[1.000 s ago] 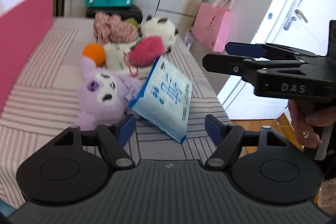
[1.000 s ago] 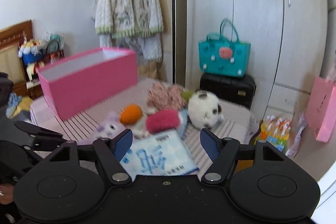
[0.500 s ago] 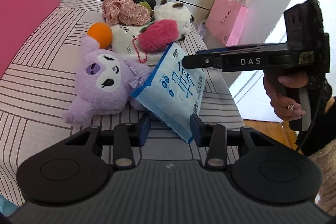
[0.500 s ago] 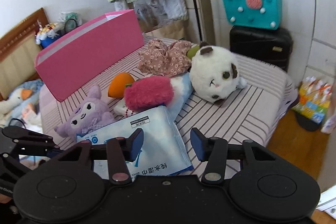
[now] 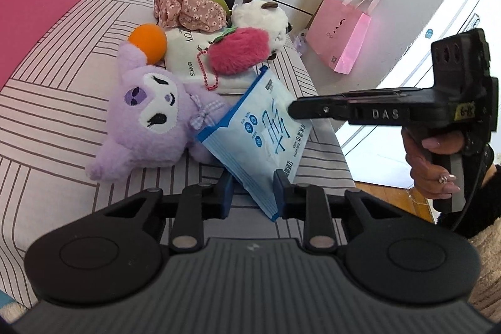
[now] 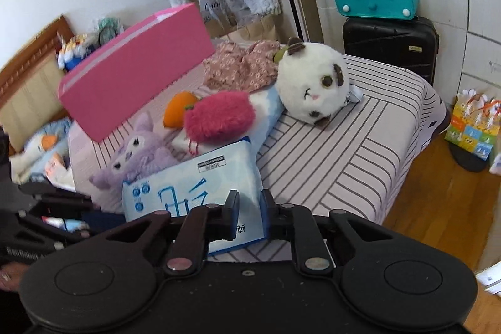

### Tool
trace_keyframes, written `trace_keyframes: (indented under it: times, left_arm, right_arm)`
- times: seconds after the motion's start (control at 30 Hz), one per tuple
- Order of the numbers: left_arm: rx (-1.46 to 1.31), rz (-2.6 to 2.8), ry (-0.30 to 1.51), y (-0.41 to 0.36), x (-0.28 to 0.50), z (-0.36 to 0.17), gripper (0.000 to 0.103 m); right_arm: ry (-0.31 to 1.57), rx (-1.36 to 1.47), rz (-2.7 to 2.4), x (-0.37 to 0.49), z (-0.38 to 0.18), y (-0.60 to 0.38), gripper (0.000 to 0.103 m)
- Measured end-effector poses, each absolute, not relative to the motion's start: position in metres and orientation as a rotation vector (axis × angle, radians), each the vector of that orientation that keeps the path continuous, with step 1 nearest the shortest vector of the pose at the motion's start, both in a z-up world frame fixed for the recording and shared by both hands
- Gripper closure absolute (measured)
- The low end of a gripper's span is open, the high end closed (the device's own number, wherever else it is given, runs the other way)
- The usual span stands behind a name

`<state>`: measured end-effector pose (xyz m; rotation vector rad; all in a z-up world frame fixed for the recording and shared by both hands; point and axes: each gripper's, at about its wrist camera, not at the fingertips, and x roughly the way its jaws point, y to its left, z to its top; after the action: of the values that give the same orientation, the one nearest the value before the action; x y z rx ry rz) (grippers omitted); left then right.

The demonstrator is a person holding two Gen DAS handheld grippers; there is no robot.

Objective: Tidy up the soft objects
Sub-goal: 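Lift the wipes pack with the left tool and carry it over the pink box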

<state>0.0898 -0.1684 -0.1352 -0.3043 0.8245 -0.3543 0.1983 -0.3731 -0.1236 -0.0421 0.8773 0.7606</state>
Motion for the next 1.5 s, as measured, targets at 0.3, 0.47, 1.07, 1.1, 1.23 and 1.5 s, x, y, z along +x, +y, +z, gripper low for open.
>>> trace_keyframes:
  times: [0.3,0.47,1.07,1.1,1.23,1.5]
  left_arm:
    - [-0.318,-0.341,0.844,-0.168,0.093,-0.136,0.074]
    - [-0.329,-0.341,0.842,-0.168,0.093,-0.136,0.079]
    - [-0.331,-0.430,0.934,-0.151,0.086,-0.118,0.083]
    - [-0.324,-0.432,0.932,-0.148,0.084,-0.115,0.083]
    - [-0.290,-0.454,0.932,-0.139,0.080,-0.102,0.083]
    - [-0.256,-0.517,0.928,-0.110,0.077,-0.075,0.083]
  right_arm:
    - [0.931,-0.008,0.787,0.211,-0.127,-0.375,0.061]
    - [0.937,0.001,0.813,0.208,-0.128,-0.372,0.065]
    - [0.968,-0.016,0.665,0.147,-0.091,-0.352,0.079]
    - [0.975,-0.023,0.651,0.143,-0.088,-0.348,0.079]
    - [0.980,-0.046,0.607,0.129,-0.076,-0.333,0.078]
    - [0.957,-0.052,0.561,0.103,-0.048,-0.304,0.076]
